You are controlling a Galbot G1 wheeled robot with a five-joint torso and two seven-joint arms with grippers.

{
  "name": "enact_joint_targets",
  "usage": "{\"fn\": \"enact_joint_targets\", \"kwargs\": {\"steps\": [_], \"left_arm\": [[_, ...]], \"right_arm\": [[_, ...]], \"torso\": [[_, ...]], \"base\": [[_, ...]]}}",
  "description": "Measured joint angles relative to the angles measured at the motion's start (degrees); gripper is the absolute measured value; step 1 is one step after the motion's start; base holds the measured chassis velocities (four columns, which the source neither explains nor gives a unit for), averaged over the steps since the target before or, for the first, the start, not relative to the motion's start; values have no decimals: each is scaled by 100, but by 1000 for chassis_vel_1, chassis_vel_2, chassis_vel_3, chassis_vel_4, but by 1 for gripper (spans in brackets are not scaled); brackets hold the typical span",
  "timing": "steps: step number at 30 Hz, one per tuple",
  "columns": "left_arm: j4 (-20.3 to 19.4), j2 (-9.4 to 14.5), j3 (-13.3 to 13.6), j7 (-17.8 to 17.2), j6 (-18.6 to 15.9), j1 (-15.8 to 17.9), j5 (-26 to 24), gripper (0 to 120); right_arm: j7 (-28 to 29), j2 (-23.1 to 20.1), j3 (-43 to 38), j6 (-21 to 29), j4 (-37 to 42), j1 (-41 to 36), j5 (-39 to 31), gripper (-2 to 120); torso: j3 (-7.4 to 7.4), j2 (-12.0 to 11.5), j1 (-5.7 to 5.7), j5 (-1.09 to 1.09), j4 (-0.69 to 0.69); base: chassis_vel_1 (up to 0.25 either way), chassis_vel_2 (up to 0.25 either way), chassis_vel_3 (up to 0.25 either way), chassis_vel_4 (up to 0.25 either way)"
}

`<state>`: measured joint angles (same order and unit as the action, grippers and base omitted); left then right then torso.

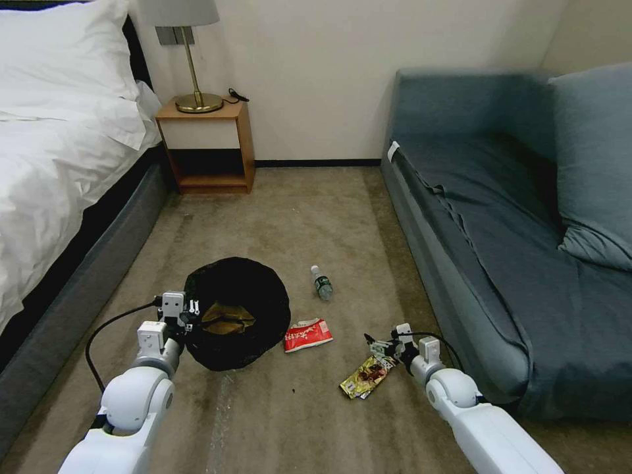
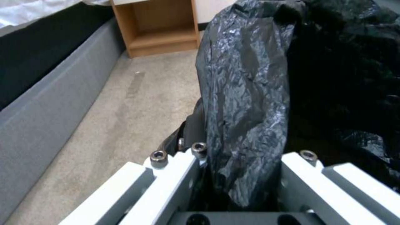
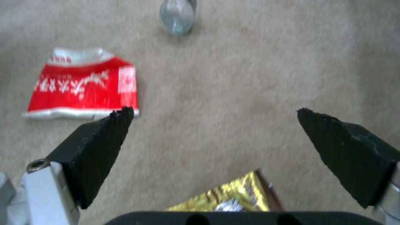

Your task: Pick up the trash bin, then pick up the garbage on the floor and place it into the trash bin.

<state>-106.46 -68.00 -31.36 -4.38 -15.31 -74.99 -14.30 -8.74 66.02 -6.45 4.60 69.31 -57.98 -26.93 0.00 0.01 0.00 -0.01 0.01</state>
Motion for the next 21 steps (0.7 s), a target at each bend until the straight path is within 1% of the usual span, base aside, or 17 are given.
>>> {"fn": "enact_joint_targets", "kwargs": {"steps": [2,8,14,21], "left_arm": [[45,-2,6,16,29,9,-2,4],[80,12,-4,28,57,8,-16,4],[102,-3,2,51,75,-8,-13,4],[122,10,-2,62,87,-2,-14,4]], "right_arm": [[-6,111,-62,-78,-148,-78,144,100],[-4,241,-85,-163,-284,-220,395,100],[-7,367,-101,-254,-508,-215,535,100],[-49,495,-119,-474,-1047,-30,724,100]], "torso": [[0,0,0,0,-1],[0,0,0,1,-1],[0,0,0,1,0],[0,0,0,0,0]], "base": [[0,0,0,0],[0,0,0,0],[0,0,0,0],[0,0,0,0]]}}
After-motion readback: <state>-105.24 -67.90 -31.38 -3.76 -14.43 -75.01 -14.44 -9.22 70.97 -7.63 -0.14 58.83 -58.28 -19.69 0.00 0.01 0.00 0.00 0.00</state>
